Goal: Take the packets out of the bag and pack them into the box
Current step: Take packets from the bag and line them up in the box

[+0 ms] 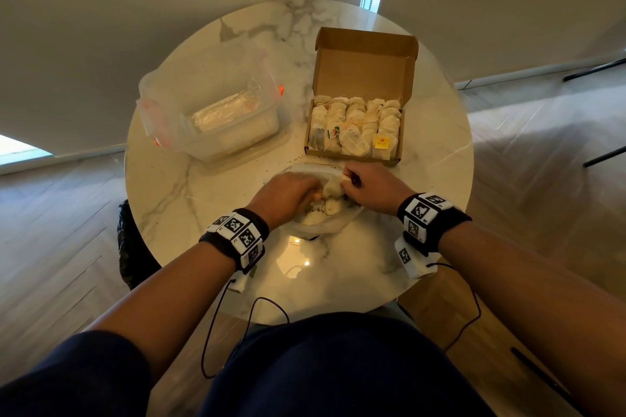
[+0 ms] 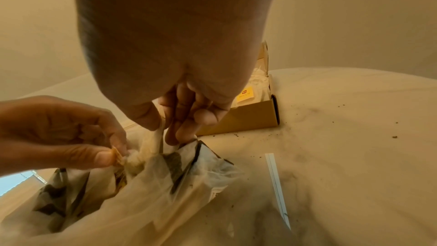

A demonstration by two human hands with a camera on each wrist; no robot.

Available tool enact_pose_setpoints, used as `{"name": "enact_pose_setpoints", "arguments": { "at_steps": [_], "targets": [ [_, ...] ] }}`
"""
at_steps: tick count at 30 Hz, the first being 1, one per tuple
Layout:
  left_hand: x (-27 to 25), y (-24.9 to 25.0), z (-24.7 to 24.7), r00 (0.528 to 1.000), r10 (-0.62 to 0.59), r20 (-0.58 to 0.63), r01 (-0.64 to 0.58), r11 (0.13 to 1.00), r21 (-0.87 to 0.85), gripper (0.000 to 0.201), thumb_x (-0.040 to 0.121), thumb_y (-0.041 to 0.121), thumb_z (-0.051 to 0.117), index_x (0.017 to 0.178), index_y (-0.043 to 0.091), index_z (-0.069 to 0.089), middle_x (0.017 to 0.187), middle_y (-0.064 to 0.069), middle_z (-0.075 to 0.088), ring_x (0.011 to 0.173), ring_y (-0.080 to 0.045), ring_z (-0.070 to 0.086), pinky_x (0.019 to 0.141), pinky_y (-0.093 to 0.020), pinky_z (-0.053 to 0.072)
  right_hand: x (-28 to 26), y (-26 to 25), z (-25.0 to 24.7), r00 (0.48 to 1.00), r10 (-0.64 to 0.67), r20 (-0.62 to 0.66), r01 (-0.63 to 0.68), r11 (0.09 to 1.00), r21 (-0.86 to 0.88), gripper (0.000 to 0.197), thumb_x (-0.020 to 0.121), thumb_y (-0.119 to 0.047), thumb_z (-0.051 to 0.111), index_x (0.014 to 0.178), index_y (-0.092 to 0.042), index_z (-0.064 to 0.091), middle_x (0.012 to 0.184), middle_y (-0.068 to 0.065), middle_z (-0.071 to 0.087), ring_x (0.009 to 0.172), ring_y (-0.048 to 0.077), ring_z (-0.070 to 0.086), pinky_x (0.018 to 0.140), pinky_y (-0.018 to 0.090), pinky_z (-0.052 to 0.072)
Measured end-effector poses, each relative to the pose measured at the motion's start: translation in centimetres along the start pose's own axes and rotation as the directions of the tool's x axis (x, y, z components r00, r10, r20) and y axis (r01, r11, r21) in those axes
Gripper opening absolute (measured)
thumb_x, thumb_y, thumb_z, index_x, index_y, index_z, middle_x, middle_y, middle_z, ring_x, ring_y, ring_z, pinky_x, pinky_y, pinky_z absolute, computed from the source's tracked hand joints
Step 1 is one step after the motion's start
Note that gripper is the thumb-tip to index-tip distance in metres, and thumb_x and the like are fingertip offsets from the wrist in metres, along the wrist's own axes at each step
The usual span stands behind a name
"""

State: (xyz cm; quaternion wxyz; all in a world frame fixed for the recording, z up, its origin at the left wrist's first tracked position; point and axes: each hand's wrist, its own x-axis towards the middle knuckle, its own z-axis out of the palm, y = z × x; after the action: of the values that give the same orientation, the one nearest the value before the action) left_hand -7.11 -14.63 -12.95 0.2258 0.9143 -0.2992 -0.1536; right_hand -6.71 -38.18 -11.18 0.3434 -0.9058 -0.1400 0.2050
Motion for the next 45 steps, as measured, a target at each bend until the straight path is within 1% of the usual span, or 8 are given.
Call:
{"name": "enact_pose_setpoints", "arguments": {
  "at_steps": [3,9,17,25,32,38,42,45],
  "targets": [
    [-0.4,-0.5,0.1,0.999,-0.038,0.015,0.038,0.999,0.035,0.022,0.098,0.027,0.057,0.114,0.016,0.067,0.112,-0.005,0.063,0.099,-0.022,0.057,0.084,-0.038,0.048,-0.1,0.1,-0.1,1.0,-0.002,0.002,0.002,1.0,-0.002,0.012,0.095,-0.021,0.057,0.088,-0.012,0.058,0.08,0.005,0.064,0.073,0.022,0.058,0.068,0.04,0.048],
    [-1.0,-0.7,0.6,0.982,-0.151,0.115,0.142,0.987,0.081,0.018,0.098,0.03,0.055,0.099,0.02,0.069,0.093,0.002,0.069,0.086,-0.017,0.062,0.077,-0.032,0.046,-0.1,-0.1,0.2,1.0,-0.014,0.001,0.014,0.999,-0.033,0.013,0.095,-0.021,0.058,0.088,-0.01,0.056,0.082,0.005,0.061,0.074,0.021,0.054,0.067,0.036,0.043],
    [0.0,-0.1,2.1,0.922,-0.381,0.07,0.36,0.909,0.209,0.011,0.09,0.031,0.062,0.091,0.02,0.065,0.089,-0.001,0.067,0.086,-0.023,0.062,0.08,-0.036,0.048,0.4,0.4,1.0,0.999,-0.046,0.022,0.047,0.998,-0.05,0.014,0.094,-0.024,0.058,0.085,-0.014,0.054,0.079,0.001,0.058,0.072,0.018,0.051,0.066,0.034,0.041],
    [0.7,0.6,2.3,0.894,-0.447,0.042,0.406,0.845,0.348,0.022,0.089,0.042,0.061,0.092,0.02,0.065,0.093,-0.003,0.069,0.088,-0.023,0.064,0.079,-0.036,0.047,0.8,0.5,1.3,0.998,-0.028,0.059,0.032,0.998,-0.061,0.013,0.096,-0.026,0.056,0.087,-0.018,0.054,0.08,-0.002,0.059,0.073,0.017,0.051,0.064,0.031,0.036],
    [0.8,1.3,3.0,0.878,-0.474,0.066,0.421,0.83,0.366,0.039,0.093,0.043,0.055,0.124,0.021,0.062,0.129,-0.005,0.058,0.123,-0.03,0.051,0.1,-0.044,0.039,0.8,0.7,1.2,0.997,-0.028,0.07,0.032,0.998,-0.057,0.013,0.095,-0.026,0.057,0.088,-0.016,0.055,0.081,0.002,0.061,0.074,0.019,0.054,0.066,0.034,0.041],
    [0.4,1.5,1.9,0.888,-0.448,0.102,0.4,0.863,0.31,0.019,0.089,0.041,0.06,0.091,0.022,0.06,0.092,0.001,0.063,0.092,-0.023,0.062,0.076,-0.034,0.044,0.7,0.9,1.1,0.997,-0.021,0.072,0.025,0.998,-0.052,0.013,0.095,-0.025,0.056,0.086,-0.015,0.055,0.079,0.001,0.06,0.073,0.019,0.053,0.065,0.036,0.041],
    [-0.2,1.2,1.7,0.865,-0.487,0.125,0.443,0.855,0.269,0.019,0.088,0.038,0.064,0.087,0.019,0.065,0.085,0.001,0.066,0.083,-0.021,0.063,0.075,-0.035,0.049,0.7,0.8,1.1,0.997,-0.028,0.077,0.032,0.998,-0.052,0.013,0.096,-0.026,0.055,0.087,-0.016,0.054,0.08,0.001,0.06,0.073,0.019,0.053,0.066,0.036,0.042],
    [-0.5,1.3,1.6,0.89,-0.443,0.109,0.396,0.869,0.295,0.017,0.092,0.034,0.058,0.087,0.026,0.071,0.085,0.004,0.067,0.08,-0.016,0.061,0.076,-0.031,0.046,0.8,0.7,1.1,0.997,-0.027,0.078,0.031,0.998,-0.052,0.013,0.095,-0.026,0.056,0.087,-0.016,0.055,0.08,0.001,0.061,0.074,0.019,0.054,0.067,0.037,0.044]
  ]
}}
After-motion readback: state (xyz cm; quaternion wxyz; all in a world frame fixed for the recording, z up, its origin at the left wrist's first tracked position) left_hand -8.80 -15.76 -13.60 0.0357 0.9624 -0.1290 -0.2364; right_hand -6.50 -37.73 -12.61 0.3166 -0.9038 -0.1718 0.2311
